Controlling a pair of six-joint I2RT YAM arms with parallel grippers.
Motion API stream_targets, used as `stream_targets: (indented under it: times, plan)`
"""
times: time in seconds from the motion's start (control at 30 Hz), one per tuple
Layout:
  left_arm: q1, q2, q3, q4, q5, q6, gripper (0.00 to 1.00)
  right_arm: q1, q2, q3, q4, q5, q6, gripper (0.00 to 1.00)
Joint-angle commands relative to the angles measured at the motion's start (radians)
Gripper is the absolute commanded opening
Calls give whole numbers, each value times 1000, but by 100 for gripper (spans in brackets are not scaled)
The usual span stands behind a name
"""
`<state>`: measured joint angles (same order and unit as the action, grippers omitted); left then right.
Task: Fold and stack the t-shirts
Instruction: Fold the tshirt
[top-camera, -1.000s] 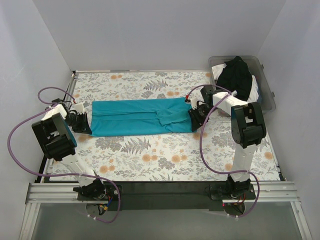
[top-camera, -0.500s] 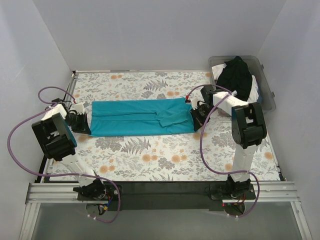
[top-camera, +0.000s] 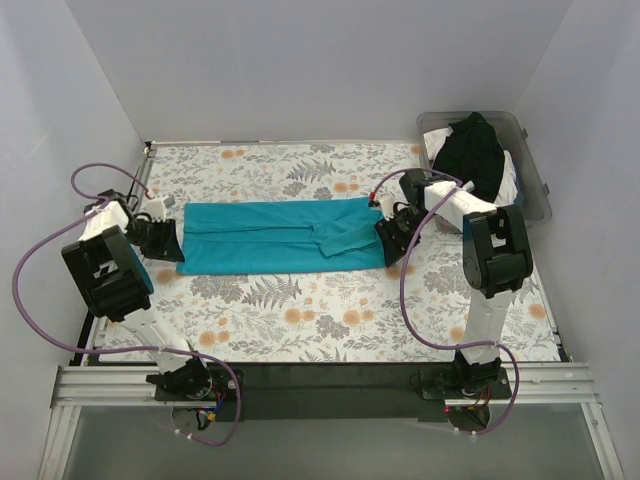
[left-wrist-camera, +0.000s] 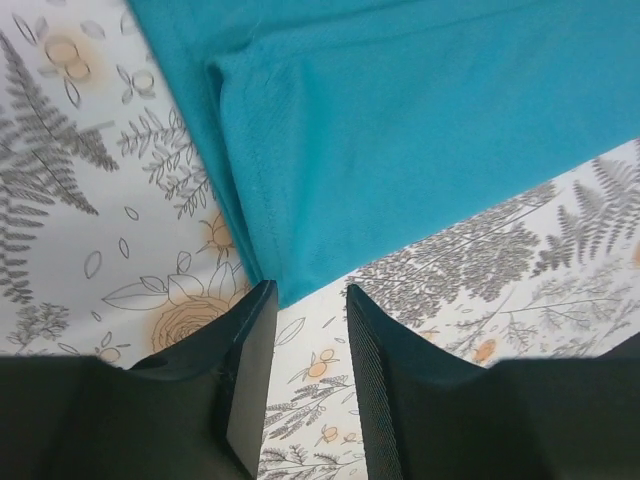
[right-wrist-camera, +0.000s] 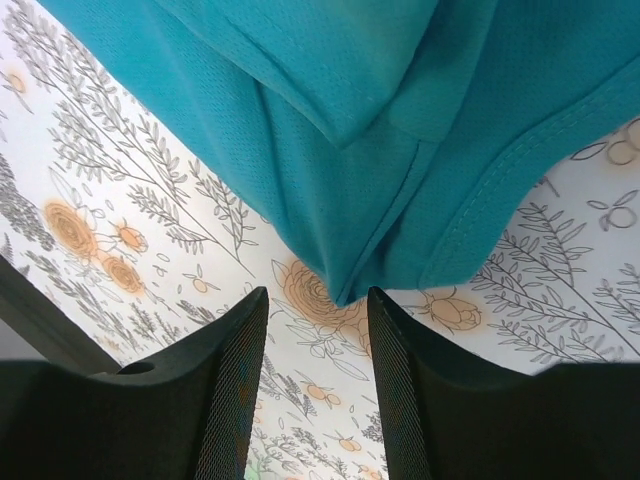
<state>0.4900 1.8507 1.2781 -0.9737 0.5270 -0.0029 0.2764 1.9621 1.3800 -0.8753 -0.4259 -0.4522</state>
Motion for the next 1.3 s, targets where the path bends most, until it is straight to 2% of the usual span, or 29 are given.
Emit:
stream_targets:
  times: [0.0,0.07,0.13,0.17,0.2,0.27,0.3,0.37,0.4,0.47,0.5,0.6,0.8,1.0,1.27]
  plan:
    - [7,-109,119,-86,157,40,34,-3,-95,94,-37,-37,15,52]
    - [1,-126,205,-127,278,35,38,-6,-107,149,-37,-72,47,51]
    - [-34,-163,224,-152,411,18,40,-5,-112,174,-36,-106,90,48]
    - [-62,-183,196,-139,438,9,41,-6,-108,185,-36,-141,105,47]
    - [-149,-233,172,-73,447,-29,41,-5,-92,201,-33,-155,121,46]
    - [-268,-293,51,33,418,-107,40,-5,-57,218,-27,-180,164,42]
    - [-388,-356,-3,191,397,-155,38,-6,-45,223,-25,-189,178,40]
    - [-512,-398,-75,330,348,-231,38,-5,-13,226,-18,-189,199,37]
    - [-622,-409,-123,448,320,-258,34,-5,-5,226,-13,-186,202,37]
    - [-718,-384,-129,521,285,-308,31,-5,7,226,-1,-165,222,38]
    - [-802,-336,-120,541,263,-318,31,-6,23,226,4,-156,230,40]
    - [-939,-225,-74,558,208,-341,31,-5,47,225,13,-136,244,43]
    - [-1067,-72,-39,644,73,-338,32,-5,96,244,15,-143,259,43]
    - [-1097,19,10,645,16,-318,33,-6,133,251,15,-151,261,43]
    - [-1099,36,9,655,-21,-313,33,-6,178,283,24,-157,264,43]
